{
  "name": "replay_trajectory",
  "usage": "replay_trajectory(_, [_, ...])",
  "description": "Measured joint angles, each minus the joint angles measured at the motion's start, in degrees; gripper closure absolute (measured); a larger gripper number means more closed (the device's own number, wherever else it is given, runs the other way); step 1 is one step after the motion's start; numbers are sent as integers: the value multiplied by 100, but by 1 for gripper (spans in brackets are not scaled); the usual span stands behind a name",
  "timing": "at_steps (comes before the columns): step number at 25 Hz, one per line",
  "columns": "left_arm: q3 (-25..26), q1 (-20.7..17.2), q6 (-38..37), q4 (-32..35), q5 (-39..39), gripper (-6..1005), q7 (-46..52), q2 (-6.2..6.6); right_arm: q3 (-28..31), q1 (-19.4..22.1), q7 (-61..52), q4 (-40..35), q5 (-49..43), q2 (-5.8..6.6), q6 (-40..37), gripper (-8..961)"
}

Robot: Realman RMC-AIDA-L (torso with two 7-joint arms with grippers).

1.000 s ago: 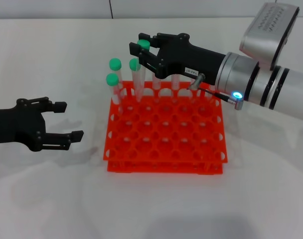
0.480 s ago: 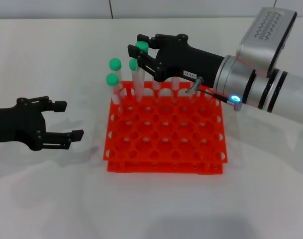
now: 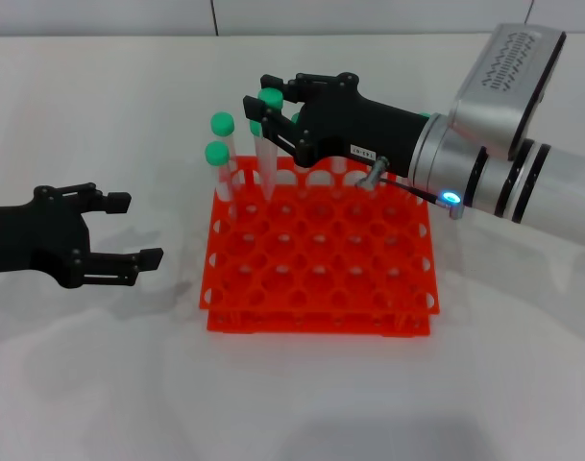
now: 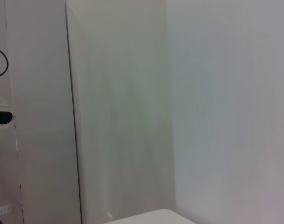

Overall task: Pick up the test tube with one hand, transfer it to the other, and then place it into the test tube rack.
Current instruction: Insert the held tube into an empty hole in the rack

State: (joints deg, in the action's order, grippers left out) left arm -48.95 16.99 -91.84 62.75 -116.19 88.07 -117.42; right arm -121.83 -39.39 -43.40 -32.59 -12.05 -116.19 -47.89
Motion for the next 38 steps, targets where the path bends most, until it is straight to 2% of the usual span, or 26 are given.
replay_trajectory(38, [0,183,93,-141,0,106,0,27,-315,-152,482,7,72,0,258,684])
